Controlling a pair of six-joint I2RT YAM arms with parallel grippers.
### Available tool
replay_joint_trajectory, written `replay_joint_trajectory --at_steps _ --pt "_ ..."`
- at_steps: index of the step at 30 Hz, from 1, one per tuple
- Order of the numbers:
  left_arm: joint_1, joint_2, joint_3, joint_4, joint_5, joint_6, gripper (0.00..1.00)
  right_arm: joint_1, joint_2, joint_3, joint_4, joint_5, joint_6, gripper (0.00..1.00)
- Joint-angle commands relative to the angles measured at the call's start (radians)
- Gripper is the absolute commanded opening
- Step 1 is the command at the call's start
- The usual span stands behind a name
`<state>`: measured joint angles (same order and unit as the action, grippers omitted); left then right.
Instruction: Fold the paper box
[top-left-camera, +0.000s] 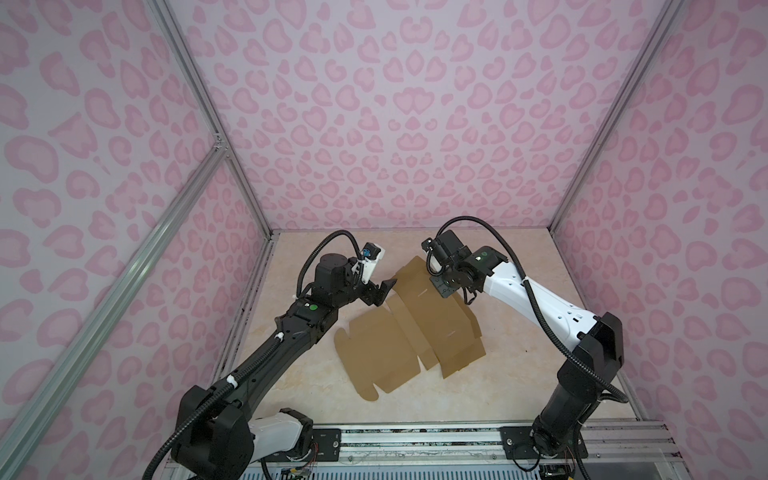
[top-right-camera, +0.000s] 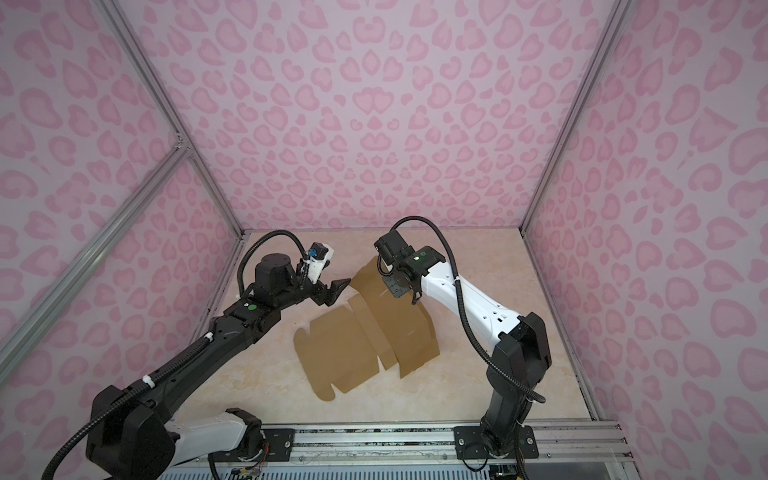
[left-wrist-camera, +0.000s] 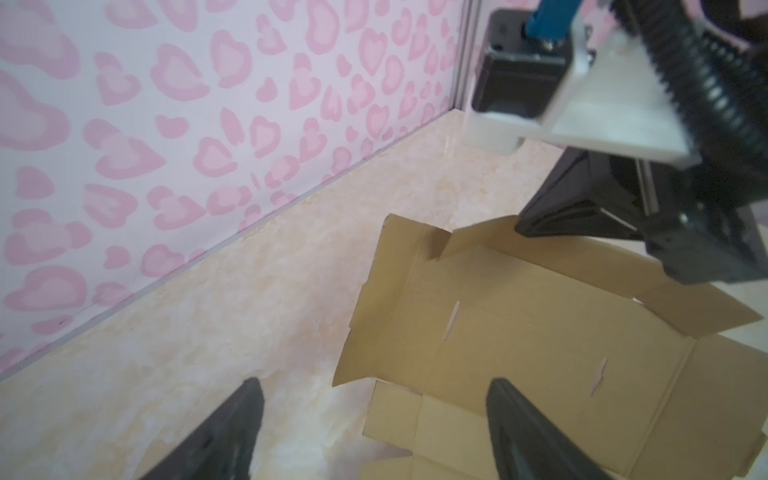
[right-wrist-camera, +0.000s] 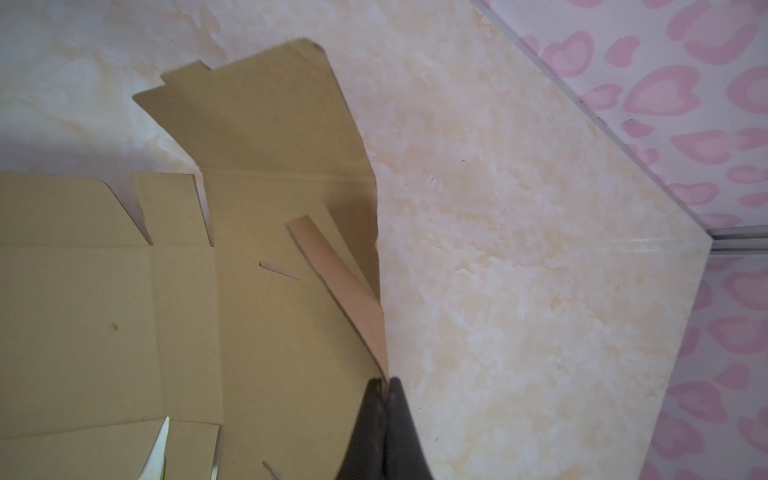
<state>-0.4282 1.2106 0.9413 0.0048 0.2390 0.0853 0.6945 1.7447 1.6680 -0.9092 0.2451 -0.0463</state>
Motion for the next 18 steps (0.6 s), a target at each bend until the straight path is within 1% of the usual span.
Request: replay_joint_trajectory --at_steps 1,3,8,10,12,14,18 --pt "0.0 -0.078 -0.012 -0.005 -0.199 -0.26 0.88 0.034 0.004 0.026 0.018 0.045 -0.097 0.0" --pt "0.001 -0.138 -0.05 -0.017 -0.234 -0.372 0.88 0.064 -0.001 0.027 0.048 0.046 -0.147 0.0" --pt "0.002 -0.295 -0.203 -0.043 -0.316 -0.687 0.89 0.164 -0.001 -0.002 0.138 0.124 -0.251 0.0" --pt "0.0 -0.357 -0.274 -0.047 -0.319 -0.819 0.89 0.217 0.001 -0.046 0.198 0.194 -0.299 0.0" --pt "0.0 -0.403 -0.32 -0.056 -0.316 -0.915 0.89 0.272 -0.002 -0.106 0.283 0.285 -0.353 0.0" --pt "0.0 -0.442 -0.353 -0.08 -0.32 -0.985 0.89 0.321 -0.013 -0.161 0.367 0.326 -0.398 0.0" --pt "0.0 -0.517 -0.386 -0.12 -0.356 -1.039 0.89 0.401 -0.046 -0.288 0.524 0.384 -0.457 0.0"
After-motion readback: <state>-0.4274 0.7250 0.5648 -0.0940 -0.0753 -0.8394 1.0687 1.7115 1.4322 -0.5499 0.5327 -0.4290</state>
